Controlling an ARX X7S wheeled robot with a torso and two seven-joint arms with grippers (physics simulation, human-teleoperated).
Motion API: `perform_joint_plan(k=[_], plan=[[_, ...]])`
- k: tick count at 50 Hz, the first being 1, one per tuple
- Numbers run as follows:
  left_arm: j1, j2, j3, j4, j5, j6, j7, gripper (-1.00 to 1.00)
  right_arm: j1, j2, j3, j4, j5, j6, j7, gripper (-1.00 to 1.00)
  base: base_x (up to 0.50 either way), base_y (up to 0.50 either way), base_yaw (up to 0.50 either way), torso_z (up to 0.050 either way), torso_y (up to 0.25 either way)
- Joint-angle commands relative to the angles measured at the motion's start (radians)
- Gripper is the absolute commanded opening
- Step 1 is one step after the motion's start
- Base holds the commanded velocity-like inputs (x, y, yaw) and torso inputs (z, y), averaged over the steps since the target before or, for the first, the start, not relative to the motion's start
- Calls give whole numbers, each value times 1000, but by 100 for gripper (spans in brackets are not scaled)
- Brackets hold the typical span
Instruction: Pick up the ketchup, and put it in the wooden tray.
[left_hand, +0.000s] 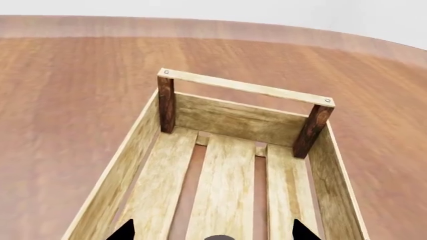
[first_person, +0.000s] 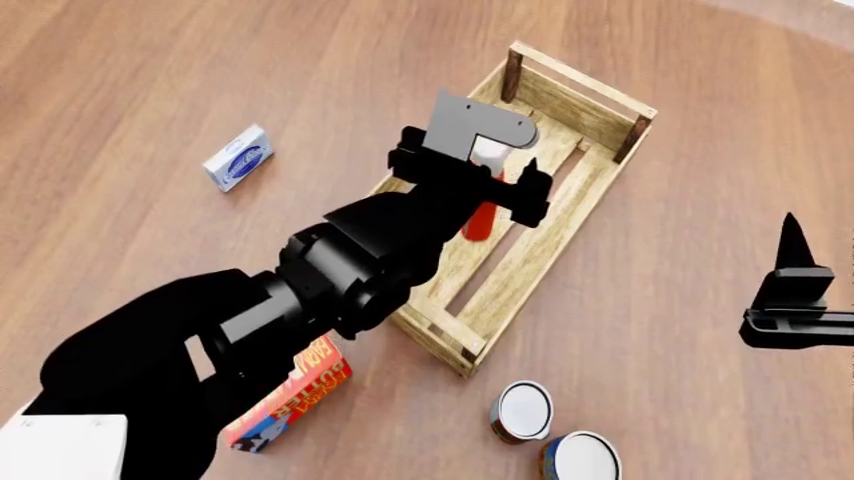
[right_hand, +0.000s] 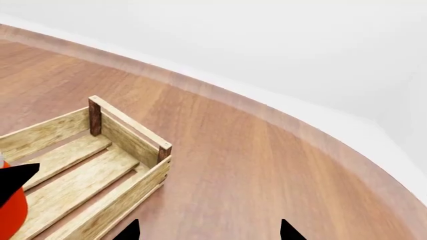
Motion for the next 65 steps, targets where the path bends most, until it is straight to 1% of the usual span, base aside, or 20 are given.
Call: perform_joint_plan(k=[1, 18, 30, 40, 47, 65], plan=[[-20, 0, -2, 12, -25, -22, 27, 100, 4, 11, 4, -7, 34, -1, 28, 100, 0, 0, 0, -14, 104], [-31, -2, 4, -6, 3, -5, 28, 100, -23, 5, -7, -6, -1, -35, 11, 100, 0, 0, 0, -15, 117], [-57, -63, -9, 106, 3, -6, -13, 100, -20, 12, -16, -4, 7, -44, 21, 100, 0, 0, 0, -15, 109], [-81, -150, -25, 274, -20, -28, -61, 100, -9, 20, -34, -1, 15, -49, 33, 100, 0, 0, 0, -15, 100], [-84, -229, -30, 412, -28, -34, -79, 100, 0, 27, -44, 1, 26, -51, 43, 100, 0, 0, 0, -15, 86], [-54, -515, -77, 760, -48, 23, -112, 100, 20, 41, -65, 2, 48, -61, 67, 100, 0, 0, 0, -15, 83]])
